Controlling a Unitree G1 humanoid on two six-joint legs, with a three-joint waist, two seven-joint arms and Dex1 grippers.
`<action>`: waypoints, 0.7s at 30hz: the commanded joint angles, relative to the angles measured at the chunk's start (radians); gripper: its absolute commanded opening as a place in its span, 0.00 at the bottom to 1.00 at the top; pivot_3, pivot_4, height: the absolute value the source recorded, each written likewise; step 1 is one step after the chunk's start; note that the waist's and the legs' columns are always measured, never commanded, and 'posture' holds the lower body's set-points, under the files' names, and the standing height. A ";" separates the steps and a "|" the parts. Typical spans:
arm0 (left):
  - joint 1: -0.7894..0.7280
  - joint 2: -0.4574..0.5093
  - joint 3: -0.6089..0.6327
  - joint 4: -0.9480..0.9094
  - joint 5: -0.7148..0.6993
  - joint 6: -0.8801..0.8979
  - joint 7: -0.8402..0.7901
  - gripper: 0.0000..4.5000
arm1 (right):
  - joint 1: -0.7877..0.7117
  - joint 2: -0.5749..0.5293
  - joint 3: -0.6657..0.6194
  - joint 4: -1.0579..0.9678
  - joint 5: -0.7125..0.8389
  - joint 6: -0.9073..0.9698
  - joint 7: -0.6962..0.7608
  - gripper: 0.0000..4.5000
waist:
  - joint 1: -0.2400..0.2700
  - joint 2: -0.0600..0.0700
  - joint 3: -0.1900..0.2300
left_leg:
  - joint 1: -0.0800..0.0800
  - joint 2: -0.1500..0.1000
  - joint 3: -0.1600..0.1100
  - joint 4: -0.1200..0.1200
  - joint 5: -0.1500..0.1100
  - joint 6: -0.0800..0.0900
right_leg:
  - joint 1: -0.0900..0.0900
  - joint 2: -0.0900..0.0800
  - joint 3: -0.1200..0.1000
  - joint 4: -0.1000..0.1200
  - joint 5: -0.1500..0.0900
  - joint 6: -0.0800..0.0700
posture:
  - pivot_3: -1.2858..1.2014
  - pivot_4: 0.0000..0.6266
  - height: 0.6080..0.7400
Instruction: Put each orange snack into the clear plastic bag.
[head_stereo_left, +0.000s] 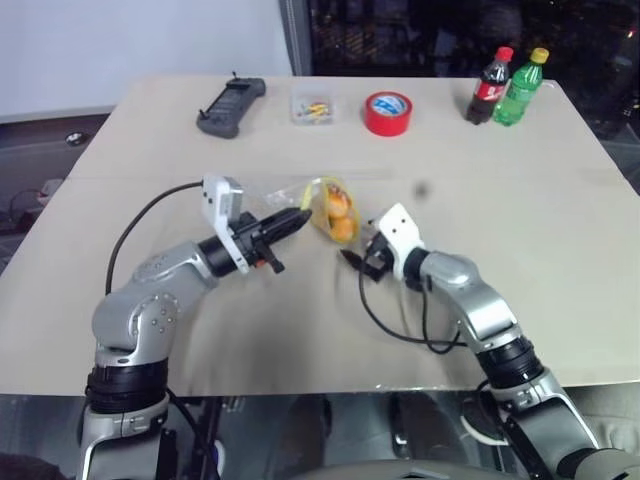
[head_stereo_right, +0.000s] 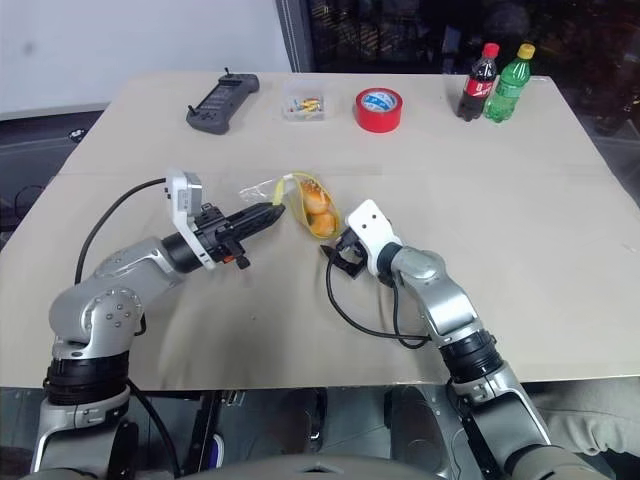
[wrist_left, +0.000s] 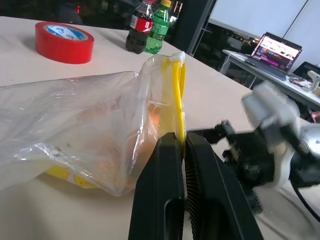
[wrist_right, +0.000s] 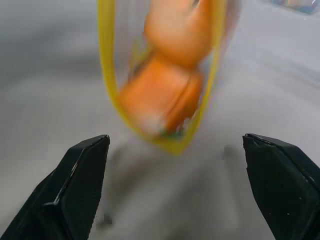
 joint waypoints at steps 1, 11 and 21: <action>0.004 0.011 0.009 -0.037 0.000 -0.018 -0.006 0.00 | -0.031 0.014 -0.072 -0.059 0.069 0.023 0.012 0.97 | 0.000 0.000 0.000 | 0.000 0.000 0.000 0.000 0.000 0.000 | 0.000 0.000 0.000 0.000 0.000 0.000 | 0.52 0.24 0.84; 0.020 0.012 0.004 -0.048 0.009 -0.032 -0.013 0.00 | -0.104 0.045 -0.088 0.042 0.075 0.033 -0.001 0.59 | -0.002 0.000 0.000 | 0.000 0.000 0.000 0.000 0.000 0.000 | 0.000 0.000 0.000 0.000 0.000 0.000 | 0.52 0.24 0.84; 0.015 -0.009 0.034 -0.071 -0.044 0.004 0.022 0.00 | -0.144 0.001 -0.104 0.039 0.067 0.055 0.020 0.01 | -0.001 0.000 0.000 | 0.000 0.000 0.000 0.000 0.000 0.000 | 0.000 0.000 0.000 0.000 0.000 0.000 | 0.52 0.24 0.84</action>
